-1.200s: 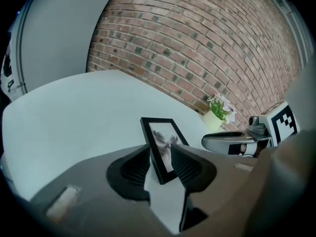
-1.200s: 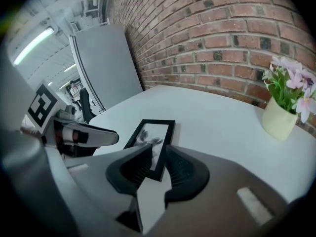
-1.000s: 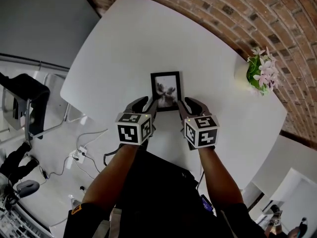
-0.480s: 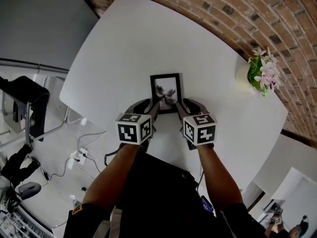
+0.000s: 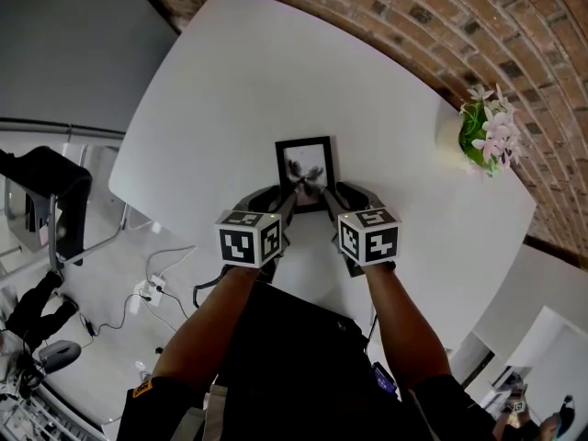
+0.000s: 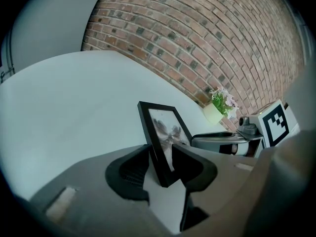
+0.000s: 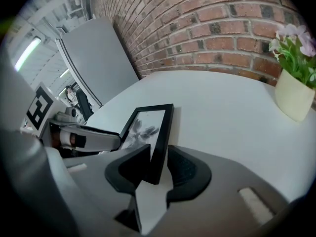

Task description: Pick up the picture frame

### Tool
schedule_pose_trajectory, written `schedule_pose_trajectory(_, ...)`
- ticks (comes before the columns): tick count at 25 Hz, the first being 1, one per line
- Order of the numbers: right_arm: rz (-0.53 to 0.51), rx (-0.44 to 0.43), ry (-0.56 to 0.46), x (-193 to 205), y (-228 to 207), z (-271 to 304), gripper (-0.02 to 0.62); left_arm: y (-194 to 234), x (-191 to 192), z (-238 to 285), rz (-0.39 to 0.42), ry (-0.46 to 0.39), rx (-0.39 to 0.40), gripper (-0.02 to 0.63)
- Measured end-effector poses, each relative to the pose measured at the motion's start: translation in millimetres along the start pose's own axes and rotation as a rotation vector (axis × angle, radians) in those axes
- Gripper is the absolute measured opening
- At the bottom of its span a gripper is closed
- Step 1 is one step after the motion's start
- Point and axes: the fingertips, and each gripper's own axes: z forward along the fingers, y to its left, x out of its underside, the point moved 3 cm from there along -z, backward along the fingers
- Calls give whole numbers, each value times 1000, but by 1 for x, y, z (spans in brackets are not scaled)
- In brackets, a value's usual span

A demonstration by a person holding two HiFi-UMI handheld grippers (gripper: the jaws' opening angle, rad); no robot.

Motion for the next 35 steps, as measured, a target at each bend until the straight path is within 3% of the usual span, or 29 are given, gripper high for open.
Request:
schedule_pose_trajectory(11,18,-21,12,3,1,5,104,0,-1,3,-21,-8,19,144)
schedule_pose_trajectory(14,40,-17,12,4,-1,4,101,2,-1,4,-16,-2,21,96)
schedule_pose_trajectory(19,41,-19,16,6,2,0,91,3,0,1,-3,-5,15,86)
schedule_pose_trajectory(35,4,-10,-92,-20,18,-32,87,-15,-24,-31,-12,-134,29,80)
